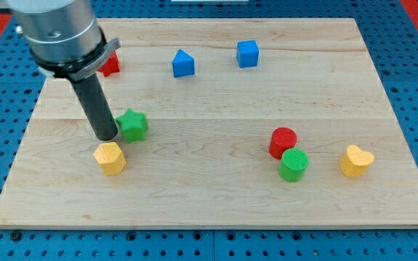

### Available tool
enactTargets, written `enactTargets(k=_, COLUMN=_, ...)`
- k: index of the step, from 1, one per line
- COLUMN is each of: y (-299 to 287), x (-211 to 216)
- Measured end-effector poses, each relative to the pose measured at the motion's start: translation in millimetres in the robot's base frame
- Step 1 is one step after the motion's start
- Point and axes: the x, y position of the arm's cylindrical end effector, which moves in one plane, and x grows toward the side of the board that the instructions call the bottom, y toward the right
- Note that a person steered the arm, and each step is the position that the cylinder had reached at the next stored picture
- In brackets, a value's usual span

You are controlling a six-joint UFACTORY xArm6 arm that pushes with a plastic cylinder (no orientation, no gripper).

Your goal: Place the yellow hexagon left to the red circle

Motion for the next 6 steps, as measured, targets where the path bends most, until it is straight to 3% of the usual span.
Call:
enactTargets(k=1, y=-87, x=39)
enactTargets(k=2, y=-28, x=55)
enactTargets(k=3, y=69, x=15)
enactTargets(k=4, y=144, x=23)
enactTargets(k=5, y=64, x=65)
enactTargets(k=6, y=131, x=100)
